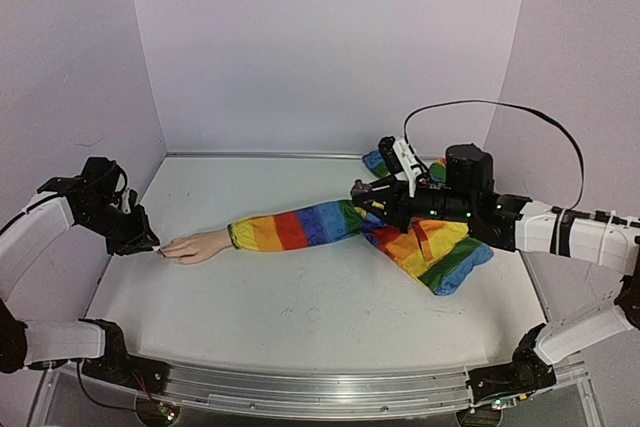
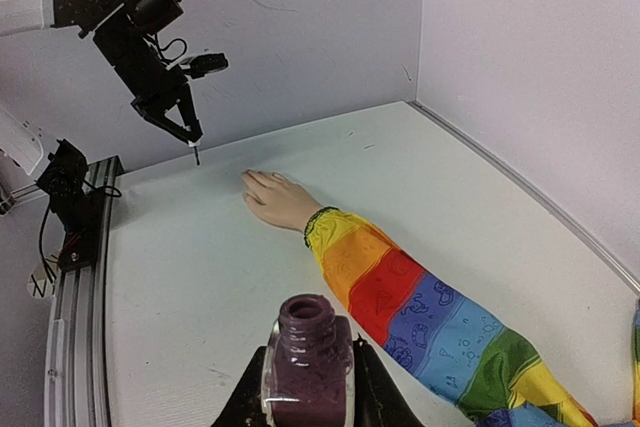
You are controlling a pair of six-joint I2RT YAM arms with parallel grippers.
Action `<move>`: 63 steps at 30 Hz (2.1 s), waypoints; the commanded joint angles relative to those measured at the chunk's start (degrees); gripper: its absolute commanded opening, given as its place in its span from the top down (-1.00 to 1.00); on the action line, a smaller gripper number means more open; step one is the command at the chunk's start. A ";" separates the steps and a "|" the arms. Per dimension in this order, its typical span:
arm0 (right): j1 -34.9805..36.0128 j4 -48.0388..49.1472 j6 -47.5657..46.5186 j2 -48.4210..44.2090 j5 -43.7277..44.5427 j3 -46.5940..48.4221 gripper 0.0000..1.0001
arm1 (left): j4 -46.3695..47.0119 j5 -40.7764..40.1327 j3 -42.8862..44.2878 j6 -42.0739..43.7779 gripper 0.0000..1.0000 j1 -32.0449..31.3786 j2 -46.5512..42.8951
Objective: Paint the nails
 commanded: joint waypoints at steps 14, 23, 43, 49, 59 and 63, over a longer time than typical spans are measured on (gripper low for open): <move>-1.08 3.67 -0.34 2.62 -2.86 1.26 1.00 | 10.37 -6.06 -2.02 1.70 1.00 1.87 6.68; -1.50 3.64 -0.43 2.65 -3.03 1.16 1.00 | 13.65 -8.51 -2.58 2.21 1.00 5.32 9.93; -2.34 3.64 -0.20 3.38 -4.26 1.61 1.00 | 22.15 -7.23 -4.43 2.57 1.00 8.72 15.50; -2.47 3.64 -0.08 3.51 -4.59 1.60 1.00 | 22.73 -6.91 -4.01 2.70 1.00 8.74 16.87; -2.56 3.67 -0.08 3.87 -4.89 1.69 1.00 | 23.55 -6.90 -4.08 3.09 1.00 8.75 18.32; -2.58 3.64 -0.08 3.97 -4.89 1.69 1.00 | 23.66 -7.11 -3.99 3.18 1.00 8.84 18.26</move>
